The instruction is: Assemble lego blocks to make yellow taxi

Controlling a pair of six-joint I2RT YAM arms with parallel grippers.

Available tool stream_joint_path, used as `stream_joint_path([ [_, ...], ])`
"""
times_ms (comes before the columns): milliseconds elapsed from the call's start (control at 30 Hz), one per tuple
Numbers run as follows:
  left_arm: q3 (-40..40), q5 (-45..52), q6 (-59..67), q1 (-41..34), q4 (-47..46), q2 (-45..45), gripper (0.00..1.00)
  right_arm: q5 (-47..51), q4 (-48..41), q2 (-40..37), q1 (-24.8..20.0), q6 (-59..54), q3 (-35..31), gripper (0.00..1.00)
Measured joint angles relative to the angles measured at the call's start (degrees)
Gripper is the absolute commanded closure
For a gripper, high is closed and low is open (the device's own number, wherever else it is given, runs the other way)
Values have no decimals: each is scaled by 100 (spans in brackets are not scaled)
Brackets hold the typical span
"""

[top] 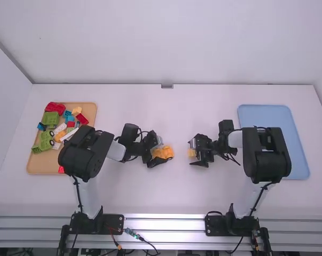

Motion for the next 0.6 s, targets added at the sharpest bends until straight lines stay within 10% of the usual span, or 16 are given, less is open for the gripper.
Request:
stream_joint_path([
  [367, -999, -238, -199, 0, 2420, 0, 1, 2, 9, 0, 0, -7, -2, 1],
  [600, -1084, -317, -313, 0, 1943, 0, 1, 2, 13, 0, 0, -4, -2, 1],
])
